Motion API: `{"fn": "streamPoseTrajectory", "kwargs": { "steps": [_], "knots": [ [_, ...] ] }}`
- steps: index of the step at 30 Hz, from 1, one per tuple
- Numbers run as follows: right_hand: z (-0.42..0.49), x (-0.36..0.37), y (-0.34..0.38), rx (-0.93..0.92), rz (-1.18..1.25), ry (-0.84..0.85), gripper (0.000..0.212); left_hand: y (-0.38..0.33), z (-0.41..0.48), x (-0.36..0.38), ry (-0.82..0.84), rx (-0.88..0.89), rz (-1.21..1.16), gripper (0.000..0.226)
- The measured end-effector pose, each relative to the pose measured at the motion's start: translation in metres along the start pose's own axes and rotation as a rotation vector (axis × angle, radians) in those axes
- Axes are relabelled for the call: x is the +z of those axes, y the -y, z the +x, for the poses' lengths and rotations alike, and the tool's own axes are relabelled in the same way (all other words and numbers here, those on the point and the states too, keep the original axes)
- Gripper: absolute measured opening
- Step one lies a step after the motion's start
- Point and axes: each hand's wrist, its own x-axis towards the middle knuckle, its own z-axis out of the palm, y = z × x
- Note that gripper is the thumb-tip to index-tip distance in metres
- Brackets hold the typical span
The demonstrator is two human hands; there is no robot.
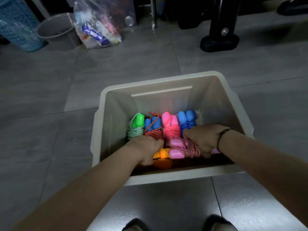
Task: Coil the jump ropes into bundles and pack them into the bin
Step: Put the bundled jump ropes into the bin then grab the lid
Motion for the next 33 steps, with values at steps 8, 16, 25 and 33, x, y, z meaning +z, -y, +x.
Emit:
{"fn": "streamPoseTrajectory", "kwargs": {
  "steps": [8,16,25,33],
  "knots": [
    [0.029,0.038,-0.013,-0.108,-0.191,0.053,0.032,0.004,0.003,0.006,0.051,0.006,0.024,0.057],
    [0.038,0.041,-0.016,-0.051,-0.078,-0.091,0.031,0.014,0.005,0.007,0.088,0.064,-0.294,0.063],
    [0.051,0.042,-0.014,-0.051,-0.083,-0.127,0.028,0.017,0.012,0.003,0.158,0.056,-0.371,0.058],
    [0.021,0.022,-0.015,0.12,0.133,-0.317,0.044,0.011,0.003,-0.004,0.081,0.055,-0.421,0.055]
  ]
}}
